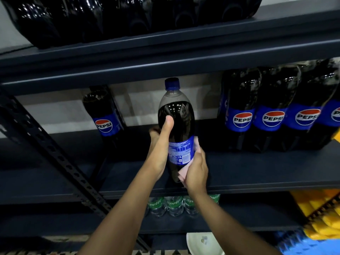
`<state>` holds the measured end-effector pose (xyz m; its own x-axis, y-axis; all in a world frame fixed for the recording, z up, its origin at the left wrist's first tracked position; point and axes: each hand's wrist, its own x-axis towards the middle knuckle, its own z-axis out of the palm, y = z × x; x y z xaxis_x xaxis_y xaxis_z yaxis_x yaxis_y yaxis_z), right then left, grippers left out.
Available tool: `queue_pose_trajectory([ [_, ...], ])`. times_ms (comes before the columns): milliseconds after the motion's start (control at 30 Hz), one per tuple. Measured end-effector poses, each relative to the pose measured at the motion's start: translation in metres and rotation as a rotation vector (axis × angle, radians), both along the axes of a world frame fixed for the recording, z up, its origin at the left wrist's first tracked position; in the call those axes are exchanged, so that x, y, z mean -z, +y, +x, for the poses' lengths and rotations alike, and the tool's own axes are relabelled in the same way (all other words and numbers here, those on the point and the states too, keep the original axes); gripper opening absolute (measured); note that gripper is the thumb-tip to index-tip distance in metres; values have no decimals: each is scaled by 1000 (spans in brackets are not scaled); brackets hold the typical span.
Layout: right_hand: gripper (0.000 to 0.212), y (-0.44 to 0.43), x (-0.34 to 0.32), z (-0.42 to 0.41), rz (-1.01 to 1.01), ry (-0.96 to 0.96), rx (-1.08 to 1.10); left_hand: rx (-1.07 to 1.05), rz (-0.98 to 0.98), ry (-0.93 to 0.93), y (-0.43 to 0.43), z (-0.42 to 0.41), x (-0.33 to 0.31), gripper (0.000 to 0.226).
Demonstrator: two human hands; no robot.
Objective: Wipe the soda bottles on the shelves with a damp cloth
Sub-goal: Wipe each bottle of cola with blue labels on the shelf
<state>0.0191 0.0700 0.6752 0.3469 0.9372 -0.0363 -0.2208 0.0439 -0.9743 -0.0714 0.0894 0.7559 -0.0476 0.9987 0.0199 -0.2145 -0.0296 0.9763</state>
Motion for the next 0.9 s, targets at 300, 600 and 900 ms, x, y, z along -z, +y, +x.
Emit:
queue_pose_trajectory([
  [300, 38, 15, -134, 20, 260, -159, -100, 87, 32, 59, -13, -7, -28, 65],
  [600, 43, 28, -130, 7, 539, -392, -27, 142, 60, 154, -24, 2, -38, 72],
  [900, 45, -2, -13, -7, 125, -138, 42, 51, 49, 46, -18, 4, -27, 91],
])
